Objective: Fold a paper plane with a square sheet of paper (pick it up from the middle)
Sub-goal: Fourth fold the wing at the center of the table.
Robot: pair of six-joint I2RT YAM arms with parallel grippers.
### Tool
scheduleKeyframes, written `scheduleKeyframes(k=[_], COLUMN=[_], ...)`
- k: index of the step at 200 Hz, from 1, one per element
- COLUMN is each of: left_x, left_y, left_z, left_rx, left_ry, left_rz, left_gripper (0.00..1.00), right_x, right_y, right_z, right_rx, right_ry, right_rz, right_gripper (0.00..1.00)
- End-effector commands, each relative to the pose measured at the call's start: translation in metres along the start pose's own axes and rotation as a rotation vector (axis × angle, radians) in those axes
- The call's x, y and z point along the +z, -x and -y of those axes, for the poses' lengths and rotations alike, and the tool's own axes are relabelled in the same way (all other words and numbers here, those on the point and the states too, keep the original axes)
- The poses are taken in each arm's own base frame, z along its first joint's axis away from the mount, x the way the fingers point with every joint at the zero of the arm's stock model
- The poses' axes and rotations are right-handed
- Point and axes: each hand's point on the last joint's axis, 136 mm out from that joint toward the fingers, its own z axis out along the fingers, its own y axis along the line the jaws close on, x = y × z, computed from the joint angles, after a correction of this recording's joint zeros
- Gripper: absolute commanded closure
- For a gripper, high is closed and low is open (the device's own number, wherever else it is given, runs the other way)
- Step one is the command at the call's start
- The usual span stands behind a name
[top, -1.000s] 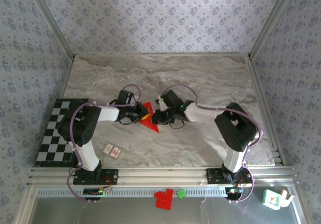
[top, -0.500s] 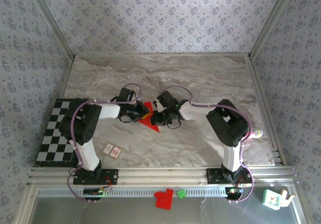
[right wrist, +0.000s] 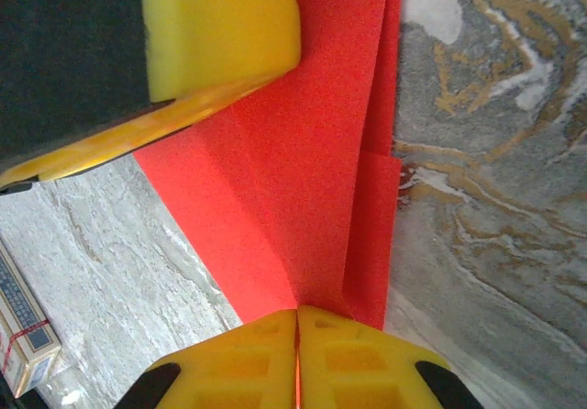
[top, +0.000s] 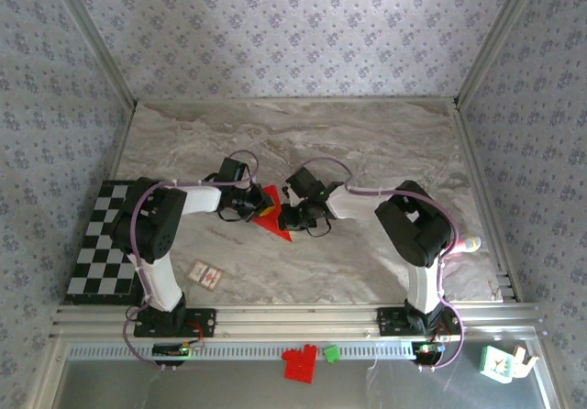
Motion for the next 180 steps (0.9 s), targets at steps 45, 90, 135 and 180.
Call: scheduleKeyframes(k=[45, 90, 135, 180], left_x=[0.011, 0.009, 0.009, 0.009], left_y=[-0.025, -0.026, -0.026, -0.027], left_z=[-0.093, -0.099, -0.100, -0.101], left_rx=[-0.143, -0.150, -0.156, -0.156], left_ry=[0.313, 0.347, 0.355, 0.359], left_rz=[-0.054, -0.056, -0.058, -0.061], left_gripper=[0.88, 0.89, 0.89, 0.89], right_x=[0.006, 0.009, -0.016, -0.016], right_y=[-0.008, -0.020, -0.008, -0.023], right_z=[0.018, 0.023, -0.013, -0.012], right_rx=[-0.012, -0.006, -0.067, -0.050], right_ry=[-0.083, -0.092, 0.004, 0.012], right_rz=[-0.039, -0.091, -0.039, -0.071], right_gripper=[0.92, 0.92, 0.91, 0.91])
